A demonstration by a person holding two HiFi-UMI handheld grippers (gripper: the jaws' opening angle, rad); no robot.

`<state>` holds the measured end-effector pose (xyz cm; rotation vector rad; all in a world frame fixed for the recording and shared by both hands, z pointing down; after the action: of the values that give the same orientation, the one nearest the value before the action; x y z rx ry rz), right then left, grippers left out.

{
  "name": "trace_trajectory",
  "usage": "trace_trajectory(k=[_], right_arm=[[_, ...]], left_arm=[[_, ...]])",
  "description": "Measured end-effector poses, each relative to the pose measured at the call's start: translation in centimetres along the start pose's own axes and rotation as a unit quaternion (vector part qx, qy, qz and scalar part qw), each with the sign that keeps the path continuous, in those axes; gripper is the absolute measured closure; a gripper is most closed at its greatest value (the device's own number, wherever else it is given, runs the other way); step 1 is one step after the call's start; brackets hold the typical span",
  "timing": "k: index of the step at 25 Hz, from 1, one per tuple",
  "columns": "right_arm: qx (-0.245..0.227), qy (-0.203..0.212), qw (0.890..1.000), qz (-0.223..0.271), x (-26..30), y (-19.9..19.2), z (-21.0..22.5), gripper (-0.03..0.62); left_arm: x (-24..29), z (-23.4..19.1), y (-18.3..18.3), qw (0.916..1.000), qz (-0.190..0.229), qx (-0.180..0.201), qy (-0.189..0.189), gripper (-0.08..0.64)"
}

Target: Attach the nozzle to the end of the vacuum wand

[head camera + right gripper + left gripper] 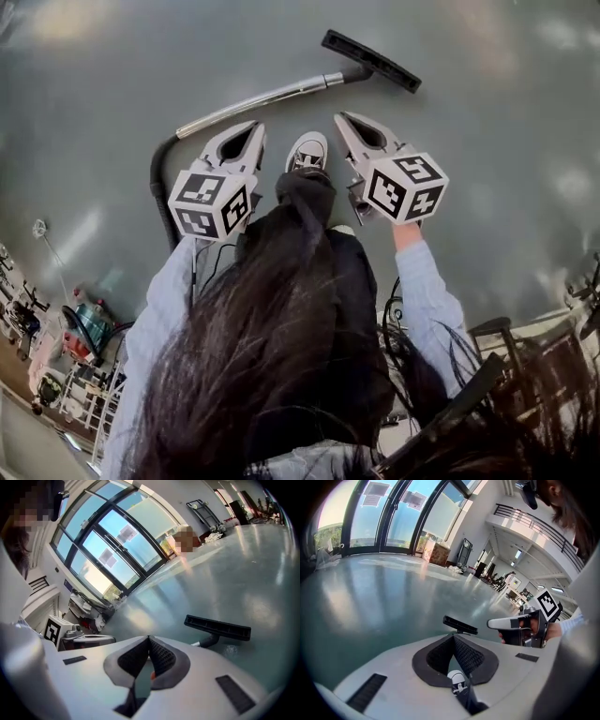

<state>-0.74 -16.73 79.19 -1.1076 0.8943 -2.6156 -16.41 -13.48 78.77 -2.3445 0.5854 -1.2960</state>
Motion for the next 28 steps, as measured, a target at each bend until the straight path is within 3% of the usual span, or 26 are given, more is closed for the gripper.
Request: trace_trajectory(k=[9, 15, 20, 25, 28], right_arm=[[-0.002, -0.017, 1.0, -0.006, -10.4, 7.0, -8.4, 0.586], [-0.014, -0.026, 0.999, 0.019, -20.1, 12.8, -14.9, 0.586], [-0.025, -0.033, 0.999, 0.032, -29.4, 15.3, -22.1, 0.586], [-0.037, -0.024, 0.998, 0.048, -37.9, 18.1, -28.4, 0.586], [-0.034, -0.031, 0.997, 0.063, -41.7, 18.8, -30.7, 0.586]], left_arm=[[-11.3, 6.5, 5.0, 0.9993, 0.008, -0.035, 0.01, 0.555], [-19.0, 14.5, 11.0, 0.9945, 0.051, -0.091, -0.012, 0.555], [-27.3, 22.6, 12.6, 0.9884, 0.083, -0.124, -0.029, 0.554], [-35.1, 30.3, 14.6, 0.9872, 0.11, -0.11, -0.037, 0.555], [-39.1, 34.0, 15.3, 0.9905, 0.113, -0.071, -0.035, 0.554]])
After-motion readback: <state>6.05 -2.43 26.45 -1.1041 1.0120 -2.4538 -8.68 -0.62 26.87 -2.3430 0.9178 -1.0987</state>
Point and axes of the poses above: the fingertips, and each gripper's own axes: x forward along the fingers, z to its right, y out of its top, the point moved 3 cm from there along -x, backward along the fingers, and after that the axes turned 7 degrees about -x, right-handed, at the moved point
